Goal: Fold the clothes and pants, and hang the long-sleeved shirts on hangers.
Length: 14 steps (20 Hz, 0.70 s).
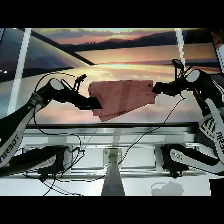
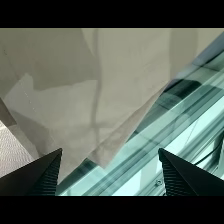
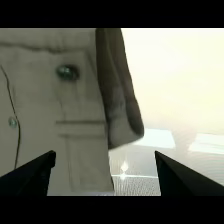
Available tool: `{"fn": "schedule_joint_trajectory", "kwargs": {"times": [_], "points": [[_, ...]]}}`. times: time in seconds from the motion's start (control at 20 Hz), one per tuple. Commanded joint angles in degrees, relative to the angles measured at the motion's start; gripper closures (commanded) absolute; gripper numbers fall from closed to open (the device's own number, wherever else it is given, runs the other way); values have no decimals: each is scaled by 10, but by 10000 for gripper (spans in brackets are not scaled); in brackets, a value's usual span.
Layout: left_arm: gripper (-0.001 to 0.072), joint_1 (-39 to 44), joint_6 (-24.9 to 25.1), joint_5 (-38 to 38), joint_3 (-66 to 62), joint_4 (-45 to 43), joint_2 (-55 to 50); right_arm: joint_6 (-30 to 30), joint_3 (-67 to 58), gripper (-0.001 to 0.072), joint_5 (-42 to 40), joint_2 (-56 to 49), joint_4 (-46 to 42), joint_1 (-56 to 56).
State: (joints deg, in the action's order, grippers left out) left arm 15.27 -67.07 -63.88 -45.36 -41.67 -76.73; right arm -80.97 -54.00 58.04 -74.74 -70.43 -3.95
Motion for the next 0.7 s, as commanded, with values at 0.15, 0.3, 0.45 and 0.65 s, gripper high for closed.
{"fn": "schedule_joint_trajectory", "kwargs": {"times": [0.15,0.3,0.45,0.65], "points": [[17,2,-1,5,1,2,0,11,-186,17,121,-177,0,-11],[18,2,-1,5,1,2,0,82,-237,20,205,-243,35,-38],[18,2,-1,5,1,2,0,174,-239,22,240,-276,50,-52],[18,2,-1,16,1,1,0,221,-239,46,233,-305,163,-49]]}}
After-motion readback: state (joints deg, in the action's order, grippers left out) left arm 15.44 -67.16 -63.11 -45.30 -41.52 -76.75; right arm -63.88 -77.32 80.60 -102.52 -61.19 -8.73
